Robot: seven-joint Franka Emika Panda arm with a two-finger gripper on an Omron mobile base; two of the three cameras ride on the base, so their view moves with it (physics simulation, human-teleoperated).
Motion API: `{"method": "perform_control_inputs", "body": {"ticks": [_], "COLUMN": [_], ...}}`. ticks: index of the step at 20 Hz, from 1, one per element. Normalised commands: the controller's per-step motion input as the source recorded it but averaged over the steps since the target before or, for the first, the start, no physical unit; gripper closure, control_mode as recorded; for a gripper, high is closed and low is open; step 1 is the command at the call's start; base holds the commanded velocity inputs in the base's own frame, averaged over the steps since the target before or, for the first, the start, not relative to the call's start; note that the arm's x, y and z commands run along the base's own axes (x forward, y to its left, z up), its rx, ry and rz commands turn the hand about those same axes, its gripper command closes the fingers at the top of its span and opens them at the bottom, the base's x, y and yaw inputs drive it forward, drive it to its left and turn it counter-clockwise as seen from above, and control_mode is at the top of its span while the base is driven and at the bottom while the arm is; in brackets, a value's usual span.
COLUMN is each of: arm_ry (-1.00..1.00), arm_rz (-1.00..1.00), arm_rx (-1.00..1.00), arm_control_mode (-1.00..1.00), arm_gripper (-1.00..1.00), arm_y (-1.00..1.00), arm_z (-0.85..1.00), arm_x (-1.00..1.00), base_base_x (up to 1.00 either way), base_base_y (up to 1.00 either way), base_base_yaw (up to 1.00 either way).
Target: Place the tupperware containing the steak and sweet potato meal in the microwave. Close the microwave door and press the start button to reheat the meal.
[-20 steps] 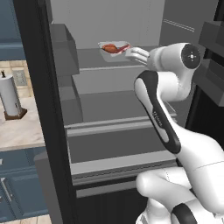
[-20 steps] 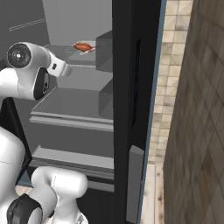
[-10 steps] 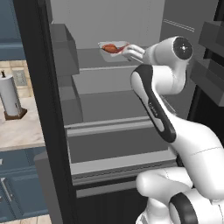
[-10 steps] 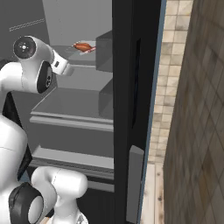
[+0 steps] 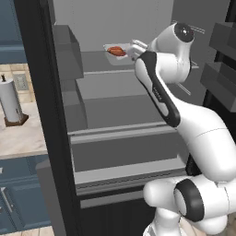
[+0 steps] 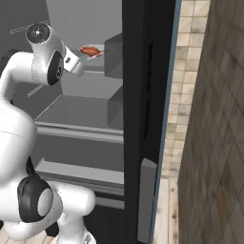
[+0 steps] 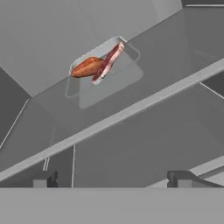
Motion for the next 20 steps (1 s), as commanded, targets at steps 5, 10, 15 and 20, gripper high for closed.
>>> {"method": "perform_control_inputs", "body": {"ticks": [5, 10, 15, 20], "arm_ry": [0.06, 0.08, 0.07, 0.03], "arm_rz": [0.00, 0.00, 0.00, 0.00], "arm_rx": [0.03, 0.01, 0.00, 0.00], "arm_control_mode": [-1.00, -1.00, -1.00, -1.00], "arm_gripper": [-1.00, -1.00, -1.00, -1.00], "arm_y": [0.00, 0.00, 0.00, 0.00], "arm_z": [0.00, 0.00, 0.00, 0.00], "arm_x": [0.38, 0.44, 0.44, 0.42], "base_base_x": [0.00, 0.00, 0.00, 0.00], "base_base_y": [0.00, 0.00, 0.00, 0.00], "base_base_yaw": [0.00, 0.00, 0.00, 0.00]}}
